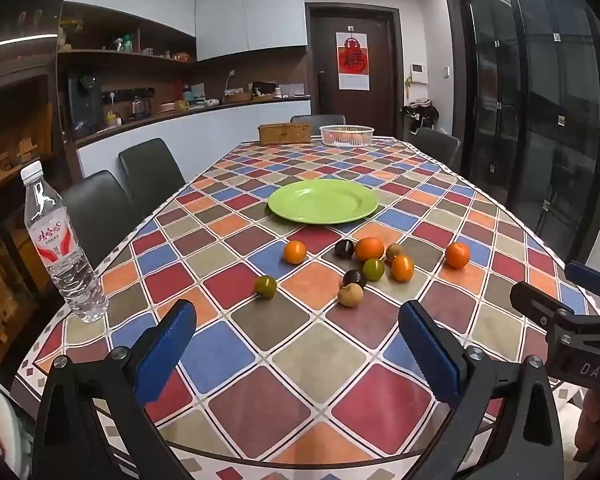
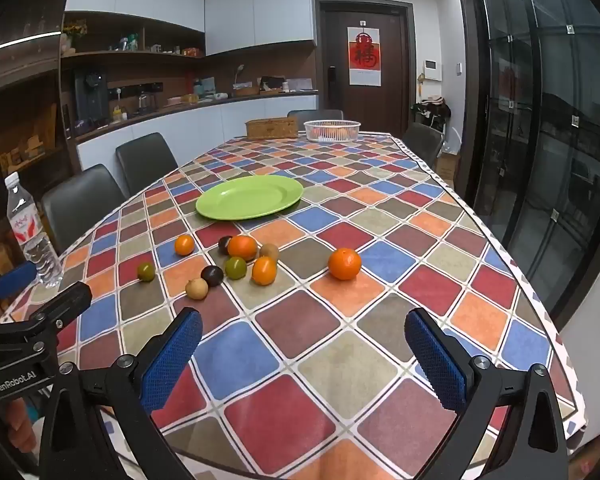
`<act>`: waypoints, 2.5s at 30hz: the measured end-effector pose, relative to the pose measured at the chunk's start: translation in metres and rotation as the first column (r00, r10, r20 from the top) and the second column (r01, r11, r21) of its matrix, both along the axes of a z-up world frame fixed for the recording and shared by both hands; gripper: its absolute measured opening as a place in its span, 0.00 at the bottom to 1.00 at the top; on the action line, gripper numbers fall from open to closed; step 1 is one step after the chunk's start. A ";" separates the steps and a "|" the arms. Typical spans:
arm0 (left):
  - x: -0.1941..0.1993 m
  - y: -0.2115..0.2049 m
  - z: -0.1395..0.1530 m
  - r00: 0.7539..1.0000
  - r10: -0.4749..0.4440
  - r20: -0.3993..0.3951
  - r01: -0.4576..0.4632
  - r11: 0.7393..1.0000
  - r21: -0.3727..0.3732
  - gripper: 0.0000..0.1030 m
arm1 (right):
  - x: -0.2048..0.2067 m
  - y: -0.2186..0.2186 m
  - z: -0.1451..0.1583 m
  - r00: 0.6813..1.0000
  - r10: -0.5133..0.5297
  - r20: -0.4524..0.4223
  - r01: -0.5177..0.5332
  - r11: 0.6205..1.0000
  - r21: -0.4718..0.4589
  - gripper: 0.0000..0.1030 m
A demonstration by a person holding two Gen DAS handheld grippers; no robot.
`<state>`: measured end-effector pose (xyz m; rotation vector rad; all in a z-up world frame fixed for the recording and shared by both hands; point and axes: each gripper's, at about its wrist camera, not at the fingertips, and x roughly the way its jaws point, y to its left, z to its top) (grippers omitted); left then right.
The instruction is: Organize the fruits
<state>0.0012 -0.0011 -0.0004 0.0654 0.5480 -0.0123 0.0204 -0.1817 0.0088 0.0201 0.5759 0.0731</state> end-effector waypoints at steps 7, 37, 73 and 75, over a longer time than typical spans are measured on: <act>-0.002 0.001 -0.002 1.000 -0.012 0.009 0.012 1.000 -0.012 1.00 | 0.000 0.000 0.001 1.000 -0.003 0.004 0.003 1.000 -0.003 0.99; -0.004 0.002 0.005 1.000 -0.007 0.023 0.007 1.000 -0.012 1.00 | -0.002 0.000 0.001 1.000 0.001 0.009 -0.001 1.000 -0.002 0.99; -0.006 0.002 0.011 0.999 -0.007 0.039 0.008 1.000 -0.015 1.00 | -0.003 0.001 0.000 1.000 0.001 0.017 -0.001 1.000 -0.004 0.99; -0.006 0.002 0.012 0.999 -0.008 0.038 0.009 1.000 -0.016 1.00 | -0.003 0.002 -0.002 1.000 0.002 0.018 -0.001 1.000 -0.004 0.99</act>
